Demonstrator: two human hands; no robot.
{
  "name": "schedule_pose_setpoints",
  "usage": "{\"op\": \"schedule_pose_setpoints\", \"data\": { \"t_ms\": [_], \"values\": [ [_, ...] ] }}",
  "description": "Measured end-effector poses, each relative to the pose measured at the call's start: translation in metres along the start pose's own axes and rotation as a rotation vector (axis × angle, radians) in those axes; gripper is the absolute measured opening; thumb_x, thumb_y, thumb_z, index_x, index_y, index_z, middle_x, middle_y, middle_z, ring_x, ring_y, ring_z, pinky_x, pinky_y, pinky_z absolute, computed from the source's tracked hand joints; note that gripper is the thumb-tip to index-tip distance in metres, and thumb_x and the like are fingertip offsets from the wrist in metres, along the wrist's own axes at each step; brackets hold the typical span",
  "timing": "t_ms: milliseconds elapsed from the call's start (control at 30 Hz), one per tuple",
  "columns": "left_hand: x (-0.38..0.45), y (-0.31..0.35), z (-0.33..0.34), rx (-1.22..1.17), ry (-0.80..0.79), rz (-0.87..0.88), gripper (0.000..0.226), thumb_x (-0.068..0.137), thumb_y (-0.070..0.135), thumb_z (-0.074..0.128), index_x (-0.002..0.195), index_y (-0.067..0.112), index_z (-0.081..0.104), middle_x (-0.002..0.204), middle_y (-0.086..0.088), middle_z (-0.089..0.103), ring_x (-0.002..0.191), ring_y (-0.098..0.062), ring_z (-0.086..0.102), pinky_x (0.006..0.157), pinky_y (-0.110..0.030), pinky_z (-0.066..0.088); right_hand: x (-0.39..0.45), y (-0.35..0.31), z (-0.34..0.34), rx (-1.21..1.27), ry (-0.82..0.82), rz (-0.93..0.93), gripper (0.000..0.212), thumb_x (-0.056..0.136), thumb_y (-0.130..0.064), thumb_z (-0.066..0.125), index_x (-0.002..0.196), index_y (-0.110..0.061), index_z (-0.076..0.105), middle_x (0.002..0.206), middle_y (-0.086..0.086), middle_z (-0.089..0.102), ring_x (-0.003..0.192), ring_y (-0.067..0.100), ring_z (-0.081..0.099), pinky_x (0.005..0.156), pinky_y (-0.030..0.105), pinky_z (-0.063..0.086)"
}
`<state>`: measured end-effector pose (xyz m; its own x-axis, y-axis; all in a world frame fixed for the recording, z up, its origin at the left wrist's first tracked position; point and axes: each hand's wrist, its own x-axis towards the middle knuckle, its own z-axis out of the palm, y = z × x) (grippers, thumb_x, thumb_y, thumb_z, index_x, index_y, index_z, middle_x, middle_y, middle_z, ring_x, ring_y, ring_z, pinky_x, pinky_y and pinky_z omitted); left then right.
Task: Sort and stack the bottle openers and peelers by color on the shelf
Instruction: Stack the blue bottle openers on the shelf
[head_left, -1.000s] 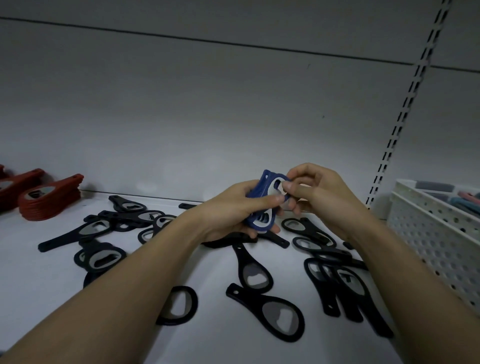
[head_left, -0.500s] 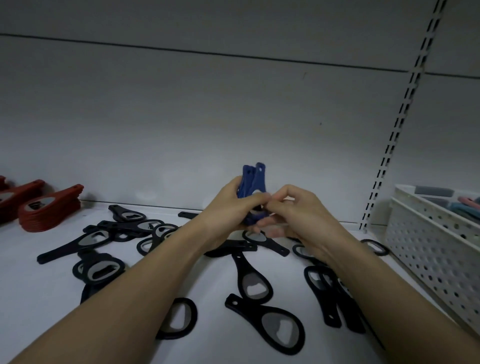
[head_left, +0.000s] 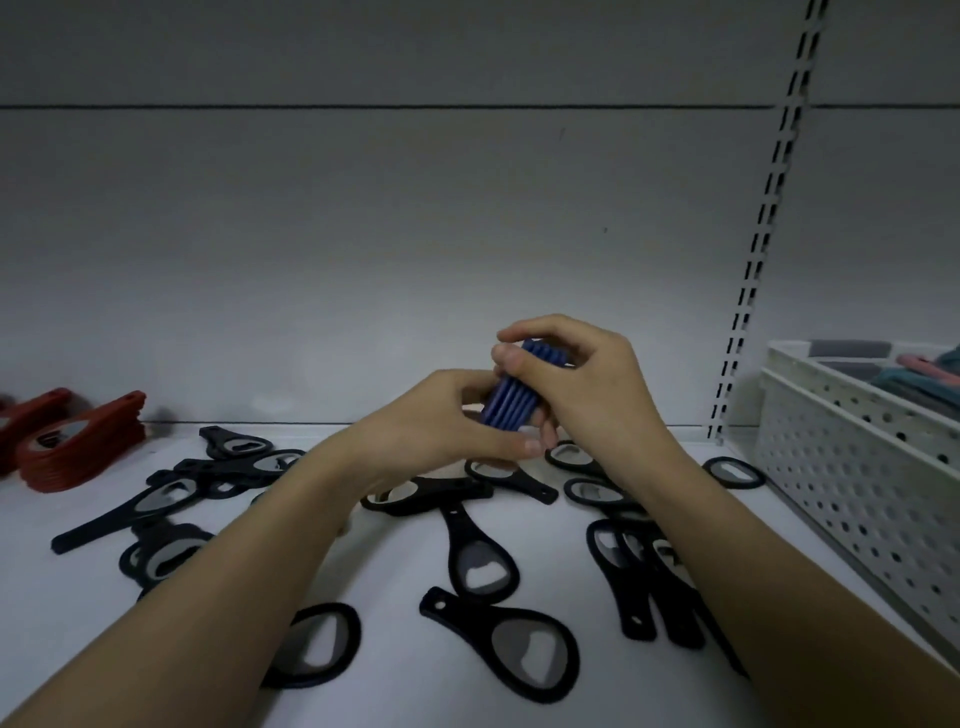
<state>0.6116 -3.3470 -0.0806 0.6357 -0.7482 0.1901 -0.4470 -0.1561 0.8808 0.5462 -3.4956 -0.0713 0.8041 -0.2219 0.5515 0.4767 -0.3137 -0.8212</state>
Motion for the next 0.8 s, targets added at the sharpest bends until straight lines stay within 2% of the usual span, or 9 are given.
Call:
{"op": "schedule_pose_setpoints", "data": {
  "t_ms": [67, 100, 233, 300, 400, 500, 600, 700, 800],
  "values": [
    [-0.003, 0.006, 0.001, -0.036, -0.041, -0.012, 0.025, 0.087, 0.011, 0.072, 0.111, 0.011, 0.067, 0.109, -0.007, 0.07, 0.102, -0.022, 0.07, 0.079, -0.029, 0.059, 0.0, -0.001, -0.004, 0.026, 0.027, 0.01, 0.014, 0.084, -0.021, 0.075, 0.097, -0.019, 0.075, 0.083, 0.007, 0.072, 0.067, 0.039, 0.066, 0.052, 0.047, 0.057],
    [-0.001, 0.01, 0.002, -0.029, -0.048, -0.017, 0.028, 0.088, 0.011, 0.071, 0.115, 0.011, 0.065, 0.111, -0.009, 0.069, 0.103, -0.022, 0.071, 0.079, -0.031, 0.06, 0.0, -0.002, -0.006, 0.04, 0.033, 0.011, 0.016, 0.084, -0.021, 0.075, 0.1, -0.019, 0.075, 0.083, 0.006, 0.072, 0.071, 0.039, 0.067, 0.056, 0.046, 0.058],
    [0.017, 0.039, -0.003, 0.036, -0.066, -0.014, 0.042, 0.088, 0.014, 0.071, 0.128, 0.016, 0.058, 0.11, -0.009, 0.072, 0.1, -0.022, 0.072, 0.079, -0.033, 0.06, 0.005, -0.002, -0.017, 0.154, 0.052, 0.006, 0.027, 0.09, -0.016, 0.069, 0.116, -0.024, 0.071, 0.102, 0.0, 0.07, 0.081, 0.005, 0.071, 0.063, 0.016, 0.055],
    [0.024, 0.055, -0.006, 0.044, -0.091, -0.052, 0.041, 0.089, 0.017, 0.07, 0.128, 0.012, 0.057, 0.112, -0.012, 0.071, 0.101, -0.025, 0.071, 0.079, -0.034, 0.061, 0.007, -0.003, -0.023, 0.21, 0.082, 0.01, 0.027, 0.091, -0.018, 0.067, 0.116, -0.027, 0.07, 0.105, 0.001, 0.07, 0.083, 0.005, 0.072, 0.063, 0.018, 0.056],
    [0.022, 0.064, -0.009, 0.056, -0.123, -0.12, 0.041, 0.089, 0.016, 0.069, 0.127, 0.007, 0.055, 0.112, -0.015, 0.07, 0.103, -0.027, 0.07, 0.082, -0.037, 0.06, 0.007, -0.005, -0.024, 0.252, 0.078, 0.043, 0.025, 0.09, -0.02, 0.068, 0.114, -0.027, 0.071, 0.098, 0.007, 0.074, 0.083, 0.021, 0.073, 0.064, 0.031, 0.061],
    [0.006, 0.058, -0.009, 0.136, -0.107, -0.13, 0.046, 0.09, 0.021, 0.07, 0.131, 0.011, 0.052, 0.114, -0.012, 0.069, 0.102, -0.025, 0.071, 0.078, -0.039, 0.061, 0.004, -0.006, -0.018, 0.217, -0.011, 0.077, 0.027, 0.088, -0.023, 0.068, 0.115, -0.028, 0.071, 0.097, 0.003, 0.075, 0.089, 0.032, 0.071, 0.072, 0.043, 0.062],
    [-0.021, 0.05, -0.011, 0.125, -0.035, -0.106, 0.04, 0.089, 0.021, 0.072, 0.125, 0.01, 0.057, 0.11, -0.013, 0.07, 0.102, -0.032, 0.068, 0.077, -0.038, 0.062, -0.004, -0.011, -0.004, 0.223, -0.133, 0.113, 0.033, 0.081, -0.032, 0.067, 0.114, -0.03, 0.071, 0.101, 0.001, 0.074, 0.093, 0.029, 0.072, 0.077, 0.047, 0.061],
    [-0.053, 0.043, -0.023, 0.091, 0.063, -0.102, 0.035, 0.089, 0.018, 0.073, 0.121, 0.006, 0.062, 0.11, -0.011, 0.069, 0.099, -0.032, 0.07, 0.076, -0.036, 0.062, -0.007, -0.023, 0.019, 0.298, -0.251, 0.168, 0.032, 0.086, -0.027, 0.063, 0.117, -0.026, 0.069, 0.108, 0.003, 0.073, 0.094, 0.026, 0.071, 0.072, 0.041, 0.06],
    [-0.088, 0.037, -0.047, 0.067, 0.174, -0.109, 0.036, 0.088, 0.02, 0.074, 0.12, 0.009, 0.063, 0.103, -0.01, 0.072, 0.091, -0.024, 0.073, 0.077, -0.035, 0.062, -0.009, -0.037, 0.055, 0.284, -0.326, 0.22, 0.032, 0.097, -0.025, 0.056, 0.129, -0.023, 0.06, 0.113, 0.008, 0.068, 0.078, 0.023, 0.068, 0.06, 0.031, 0.056]
  ]
}}
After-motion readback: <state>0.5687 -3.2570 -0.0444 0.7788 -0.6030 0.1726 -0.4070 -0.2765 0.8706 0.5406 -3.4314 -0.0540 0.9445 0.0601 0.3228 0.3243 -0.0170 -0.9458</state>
